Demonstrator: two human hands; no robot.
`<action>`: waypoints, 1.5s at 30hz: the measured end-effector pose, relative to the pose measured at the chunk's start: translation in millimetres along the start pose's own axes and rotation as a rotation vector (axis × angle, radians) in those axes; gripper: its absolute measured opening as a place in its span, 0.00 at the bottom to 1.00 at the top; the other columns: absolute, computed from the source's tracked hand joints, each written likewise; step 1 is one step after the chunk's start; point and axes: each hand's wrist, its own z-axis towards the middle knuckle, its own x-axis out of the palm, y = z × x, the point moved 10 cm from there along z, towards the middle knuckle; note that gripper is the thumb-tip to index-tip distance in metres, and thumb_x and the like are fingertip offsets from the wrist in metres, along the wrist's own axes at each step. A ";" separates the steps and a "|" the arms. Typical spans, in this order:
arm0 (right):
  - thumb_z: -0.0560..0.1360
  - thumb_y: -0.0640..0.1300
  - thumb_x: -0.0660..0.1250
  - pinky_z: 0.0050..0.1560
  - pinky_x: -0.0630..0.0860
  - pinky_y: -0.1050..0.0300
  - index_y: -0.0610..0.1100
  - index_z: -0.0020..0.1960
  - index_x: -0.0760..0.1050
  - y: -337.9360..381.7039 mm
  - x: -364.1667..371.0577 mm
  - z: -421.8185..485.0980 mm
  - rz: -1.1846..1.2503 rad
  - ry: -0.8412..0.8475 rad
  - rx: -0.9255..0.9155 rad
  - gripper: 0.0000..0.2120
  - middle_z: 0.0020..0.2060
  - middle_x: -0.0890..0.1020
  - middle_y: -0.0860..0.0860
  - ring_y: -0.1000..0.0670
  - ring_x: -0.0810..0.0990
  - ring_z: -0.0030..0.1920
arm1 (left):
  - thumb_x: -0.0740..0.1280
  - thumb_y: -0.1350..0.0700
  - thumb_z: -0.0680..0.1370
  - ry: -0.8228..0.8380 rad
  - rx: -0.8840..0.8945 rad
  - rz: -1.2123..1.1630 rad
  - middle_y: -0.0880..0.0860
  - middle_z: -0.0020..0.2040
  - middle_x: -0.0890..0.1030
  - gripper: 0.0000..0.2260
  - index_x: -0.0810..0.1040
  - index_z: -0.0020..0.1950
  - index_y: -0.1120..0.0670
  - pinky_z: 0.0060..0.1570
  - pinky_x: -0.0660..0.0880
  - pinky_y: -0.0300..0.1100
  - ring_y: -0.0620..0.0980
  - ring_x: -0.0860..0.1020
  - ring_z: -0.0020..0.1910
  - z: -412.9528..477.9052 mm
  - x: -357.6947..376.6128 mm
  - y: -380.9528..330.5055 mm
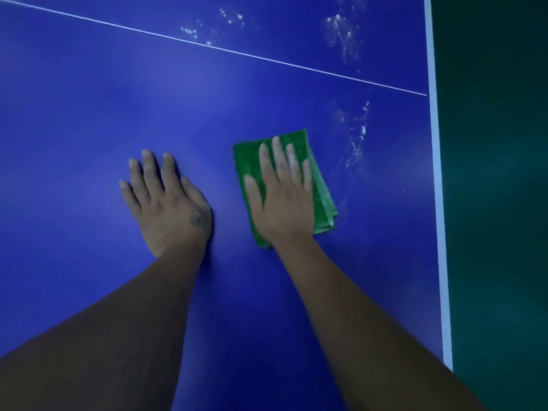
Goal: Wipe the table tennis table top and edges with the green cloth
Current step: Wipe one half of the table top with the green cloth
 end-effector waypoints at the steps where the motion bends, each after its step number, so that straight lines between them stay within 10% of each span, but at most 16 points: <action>1: 0.88 0.62 0.52 0.87 0.49 0.40 0.48 0.88 0.59 0.3 1.7 -18.2 0.001 0.007 -0.073 0.32 0.88 0.57 0.49 0.44 0.54 0.88 | 0.54 0.49 0.87 0.011 0.003 -0.010 0.56 0.87 0.62 0.25 0.68 0.83 0.54 0.85 0.44 0.55 0.58 0.55 0.87 -0.5 0.3 -0.7; 11: 0.90 0.55 0.52 0.87 0.46 0.38 0.53 0.87 0.61 -111.7 -11.9 5.1 0.013 0.109 -0.092 0.26 0.88 0.52 0.47 0.42 0.48 0.88 | 0.52 0.48 0.87 0.110 0.041 -0.013 0.56 0.88 0.57 0.27 0.63 0.86 0.55 0.86 0.45 0.61 0.59 0.51 0.88 -0.4 4.2 -2.1; 20: 0.89 0.56 0.54 0.86 0.52 0.35 0.51 0.88 0.57 -125.4 -6.6 -230.9 -0.023 0.184 -0.336 0.29 0.88 0.56 0.49 0.41 0.54 0.88 | 0.56 0.46 0.84 0.292 0.135 -0.118 0.59 0.88 0.57 0.31 0.63 0.86 0.58 0.85 0.46 0.61 0.63 0.52 0.87 -116.3 -13.6 -39.5; 32: 0.88 0.57 0.51 0.86 0.51 0.33 0.49 0.87 0.59 -219.2 -31.3 -44.0 -0.140 0.191 -0.454 0.29 0.88 0.57 0.49 0.44 0.52 0.88 | 0.50 0.44 0.89 0.210 0.342 0.032 0.54 0.89 0.54 0.29 0.56 0.89 0.54 0.84 0.48 0.66 0.58 0.49 0.88 -208.2 -7.1 -72.2; 38: 0.89 0.57 0.46 0.87 0.47 0.37 0.49 0.89 0.51 -198.8 -26.3 -108.1 -0.084 0.094 -0.087 0.30 0.89 0.51 0.47 0.43 0.48 0.88 | 0.56 0.46 0.87 0.156 0.288 0.000 0.55 0.86 0.64 0.27 0.68 0.85 0.54 0.84 0.52 0.62 0.58 0.59 0.86 -208.7 -23.3 -78.9; 45: 0.90 0.57 0.53 0.86 0.52 0.38 0.51 0.88 0.57 -174.1 -12.5 -323.9 0.105 0.183 -0.534 0.28 0.88 0.53 0.51 0.46 0.50 0.88 | 0.54 0.38 0.87 0.159 -0.143 0.044 0.52 0.89 0.54 0.30 0.59 0.88 0.48 0.86 0.43 0.58 0.56 0.48 0.88 -277.1 -23.4 -87.6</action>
